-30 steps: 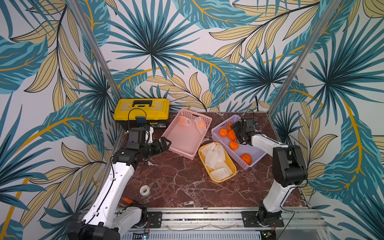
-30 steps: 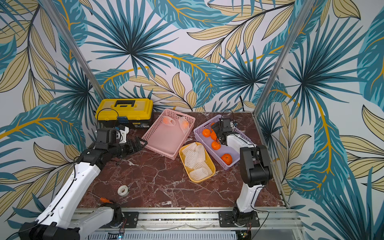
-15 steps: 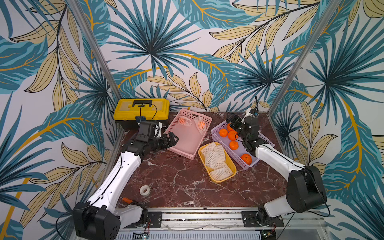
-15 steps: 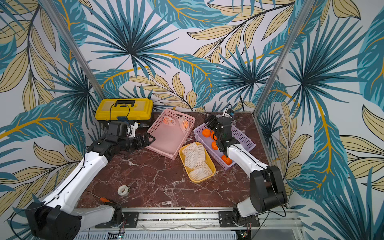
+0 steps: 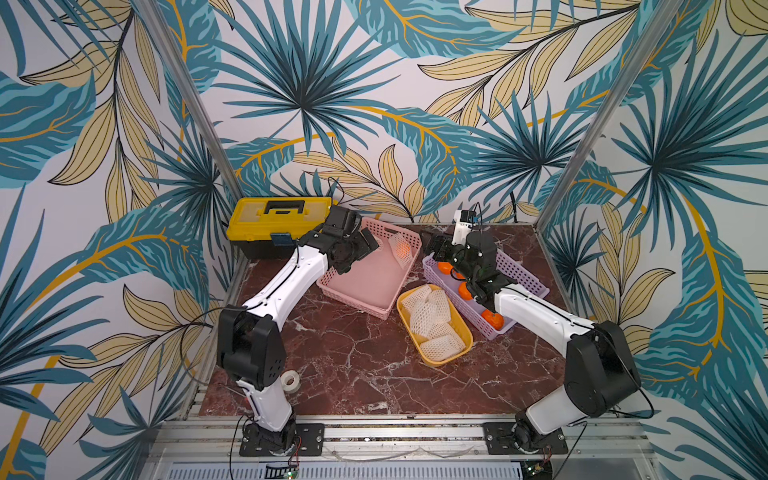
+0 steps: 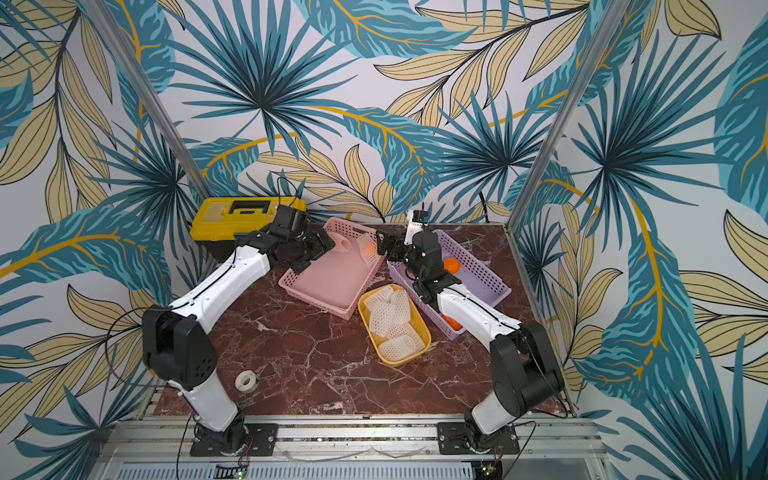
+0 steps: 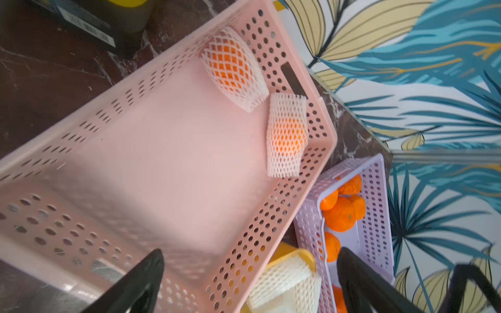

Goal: Remove foam nets from oranges
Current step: Pick up the orange from the basket.

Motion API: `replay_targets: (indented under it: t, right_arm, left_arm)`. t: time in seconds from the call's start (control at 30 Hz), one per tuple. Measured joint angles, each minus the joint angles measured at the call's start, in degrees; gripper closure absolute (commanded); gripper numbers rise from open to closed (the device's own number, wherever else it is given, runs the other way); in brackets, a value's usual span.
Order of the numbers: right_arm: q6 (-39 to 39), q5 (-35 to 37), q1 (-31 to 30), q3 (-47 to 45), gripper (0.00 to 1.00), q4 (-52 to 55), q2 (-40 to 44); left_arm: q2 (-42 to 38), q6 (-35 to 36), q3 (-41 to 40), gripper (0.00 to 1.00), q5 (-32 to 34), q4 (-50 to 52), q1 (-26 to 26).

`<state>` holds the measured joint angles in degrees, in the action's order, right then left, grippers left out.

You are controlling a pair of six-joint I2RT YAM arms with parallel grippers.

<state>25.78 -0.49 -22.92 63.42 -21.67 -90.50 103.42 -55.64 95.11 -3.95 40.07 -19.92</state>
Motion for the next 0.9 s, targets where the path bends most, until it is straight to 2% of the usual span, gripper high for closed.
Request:
replay_targets:
  t: [0.27,0.5,0.9]
  right_arm:
    - [-0.8,-0.1,0.0,2.3,0.09,4.0,-1.1]
    - [-0.7,-0.9,0.0,3.2,0.09,5.4,-2.6]
    - [-0.7,-1.4,0.0,3.4,0.10,5.7,-2.7]
  left_arm:
    - [19.0,-13.0,16.9,0.00,4.0,1.4,-0.3]
    - [34.3,-16.3,34.5,0.01,4.7,3.2,-0.3]
    - [44.3,-18.3,44.1,0.01,12.6,4.3,0.0]
